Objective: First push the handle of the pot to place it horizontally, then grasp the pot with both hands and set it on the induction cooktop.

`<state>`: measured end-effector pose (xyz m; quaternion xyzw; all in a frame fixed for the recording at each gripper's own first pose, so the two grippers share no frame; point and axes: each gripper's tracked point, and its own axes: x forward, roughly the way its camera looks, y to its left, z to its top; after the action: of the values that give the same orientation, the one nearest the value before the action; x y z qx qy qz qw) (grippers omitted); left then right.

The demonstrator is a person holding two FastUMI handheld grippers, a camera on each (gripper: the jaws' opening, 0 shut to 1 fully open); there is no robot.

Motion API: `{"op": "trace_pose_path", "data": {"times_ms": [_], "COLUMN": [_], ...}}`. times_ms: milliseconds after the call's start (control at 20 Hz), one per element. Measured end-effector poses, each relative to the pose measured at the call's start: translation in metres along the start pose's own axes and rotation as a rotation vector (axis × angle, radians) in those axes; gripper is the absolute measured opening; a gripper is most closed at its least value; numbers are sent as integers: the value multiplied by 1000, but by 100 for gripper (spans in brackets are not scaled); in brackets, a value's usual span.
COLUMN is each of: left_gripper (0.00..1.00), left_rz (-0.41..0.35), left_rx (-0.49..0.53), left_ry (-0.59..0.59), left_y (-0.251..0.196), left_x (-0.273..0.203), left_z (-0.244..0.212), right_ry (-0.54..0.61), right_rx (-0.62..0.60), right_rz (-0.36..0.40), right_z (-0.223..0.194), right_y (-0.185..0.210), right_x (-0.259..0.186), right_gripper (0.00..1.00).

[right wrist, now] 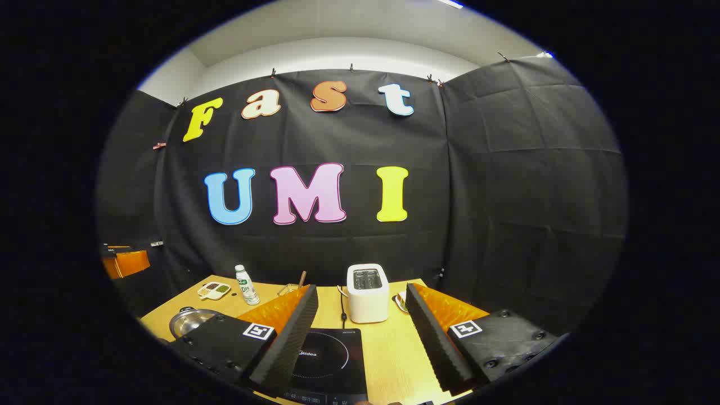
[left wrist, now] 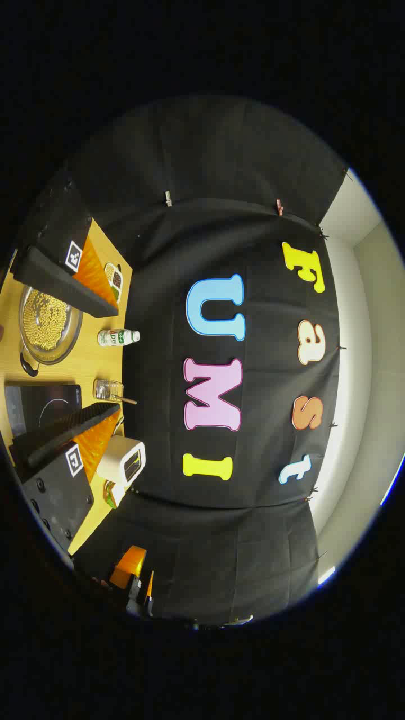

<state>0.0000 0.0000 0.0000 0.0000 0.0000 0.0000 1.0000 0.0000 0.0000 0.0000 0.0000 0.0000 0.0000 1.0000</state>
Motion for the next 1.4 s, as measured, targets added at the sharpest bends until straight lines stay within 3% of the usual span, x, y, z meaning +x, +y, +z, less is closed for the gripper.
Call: {"op": "trace_pose_path", "data": {"times_ms": [250, 500, 1100, 1400], "left_gripper": [95, 95, 95, 94], "left_rz": [-3, -26, -107, -153], "left_rx": [-5, 12, 21, -20], "left_ry": [15, 10, 7, 102], "left_y": [-2, 21, 95, 123], "left_x": [5, 9, -6, -24], "left_z": [-4, -6, -32, -76], "right_ry": [-14, -19, -14, 19], "right_rx": [-5, -35, -84, -123], "right_rz": [21, -40, -76, -78], "right_z": [1, 4, -7, -13], "right_y": [3, 15, 103, 126], "right_x": [5, -7, -57, -68], "right_gripper": [98, 99, 100, 98]}}
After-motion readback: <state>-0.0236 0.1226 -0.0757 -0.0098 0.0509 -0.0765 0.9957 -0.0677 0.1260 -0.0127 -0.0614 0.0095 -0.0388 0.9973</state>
